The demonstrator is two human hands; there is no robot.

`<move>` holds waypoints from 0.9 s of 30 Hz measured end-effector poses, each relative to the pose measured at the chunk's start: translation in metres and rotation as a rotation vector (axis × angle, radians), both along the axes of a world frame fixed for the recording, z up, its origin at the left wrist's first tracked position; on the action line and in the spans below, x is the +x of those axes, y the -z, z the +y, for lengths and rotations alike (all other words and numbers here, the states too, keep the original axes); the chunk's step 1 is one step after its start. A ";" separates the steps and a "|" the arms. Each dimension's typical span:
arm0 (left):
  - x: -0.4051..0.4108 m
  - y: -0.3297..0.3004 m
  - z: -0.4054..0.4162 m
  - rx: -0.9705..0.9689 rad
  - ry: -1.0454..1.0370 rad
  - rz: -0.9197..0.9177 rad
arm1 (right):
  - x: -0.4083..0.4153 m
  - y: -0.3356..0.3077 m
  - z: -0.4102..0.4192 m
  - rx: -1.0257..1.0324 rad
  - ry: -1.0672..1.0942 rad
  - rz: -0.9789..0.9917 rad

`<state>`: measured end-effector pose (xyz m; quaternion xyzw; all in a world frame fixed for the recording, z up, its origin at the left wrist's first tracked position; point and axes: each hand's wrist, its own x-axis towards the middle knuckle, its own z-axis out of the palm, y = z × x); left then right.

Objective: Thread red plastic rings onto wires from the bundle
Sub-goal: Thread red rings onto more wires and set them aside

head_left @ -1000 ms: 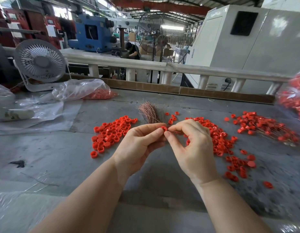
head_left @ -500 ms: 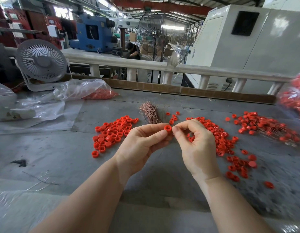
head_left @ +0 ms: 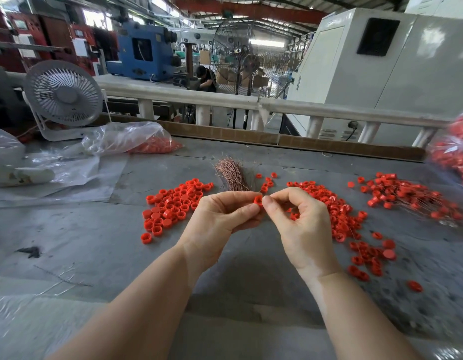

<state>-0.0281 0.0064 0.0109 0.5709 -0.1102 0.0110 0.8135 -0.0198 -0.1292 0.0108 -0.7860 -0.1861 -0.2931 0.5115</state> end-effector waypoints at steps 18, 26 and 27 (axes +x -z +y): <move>0.002 -0.001 0.001 0.303 -0.184 -0.218 | 0.001 -0.002 -0.001 0.140 -0.159 0.169; -0.001 -0.002 0.001 0.298 -0.159 -0.247 | 0.004 -0.002 -0.003 0.187 -0.171 0.154; -0.001 -0.002 0.002 0.295 -0.146 -0.243 | 0.004 -0.002 -0.003 0.191 -0.170 0.151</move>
